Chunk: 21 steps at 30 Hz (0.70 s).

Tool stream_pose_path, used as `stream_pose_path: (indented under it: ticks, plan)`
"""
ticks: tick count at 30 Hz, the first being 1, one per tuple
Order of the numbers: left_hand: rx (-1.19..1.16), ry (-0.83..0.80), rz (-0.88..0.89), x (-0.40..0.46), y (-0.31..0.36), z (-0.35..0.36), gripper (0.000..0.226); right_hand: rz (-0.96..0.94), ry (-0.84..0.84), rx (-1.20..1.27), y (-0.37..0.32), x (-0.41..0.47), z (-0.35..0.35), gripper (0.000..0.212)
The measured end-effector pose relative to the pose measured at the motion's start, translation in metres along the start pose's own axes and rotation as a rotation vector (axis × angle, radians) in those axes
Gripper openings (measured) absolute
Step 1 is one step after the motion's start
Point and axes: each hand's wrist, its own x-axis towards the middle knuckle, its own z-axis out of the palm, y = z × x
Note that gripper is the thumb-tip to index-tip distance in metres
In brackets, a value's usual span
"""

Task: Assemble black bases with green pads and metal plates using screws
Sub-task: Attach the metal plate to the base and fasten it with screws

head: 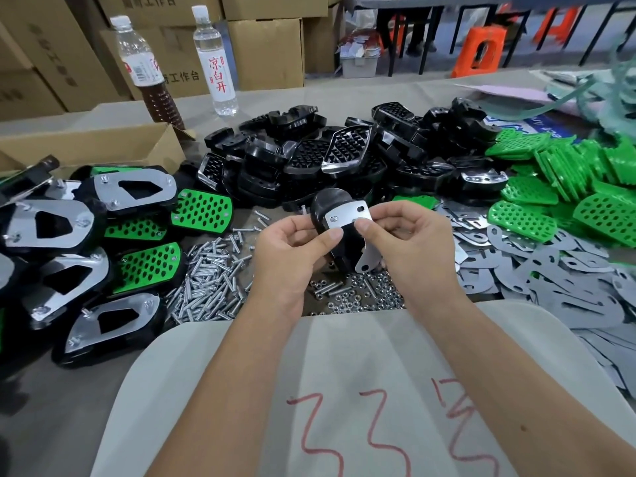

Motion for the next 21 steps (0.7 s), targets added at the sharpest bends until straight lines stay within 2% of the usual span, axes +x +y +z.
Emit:
stream_pose_path:
  ticks: [10, 21]
  plan:
    - [-0.069, -0.056, -0.013, 0.0006, 0.0026, 0.0001, 0.017, 0.021, 0.019, -0.077, 0.0032, 0.001, -0.001, 0.017]
    - [-0.024, -0.11, -0.004, -0.0009, 0.0035, 0.0003, 0.011, 0.093, -0.058, -0.003, -0.0003, 0.0004, -0.0044, 0.015]
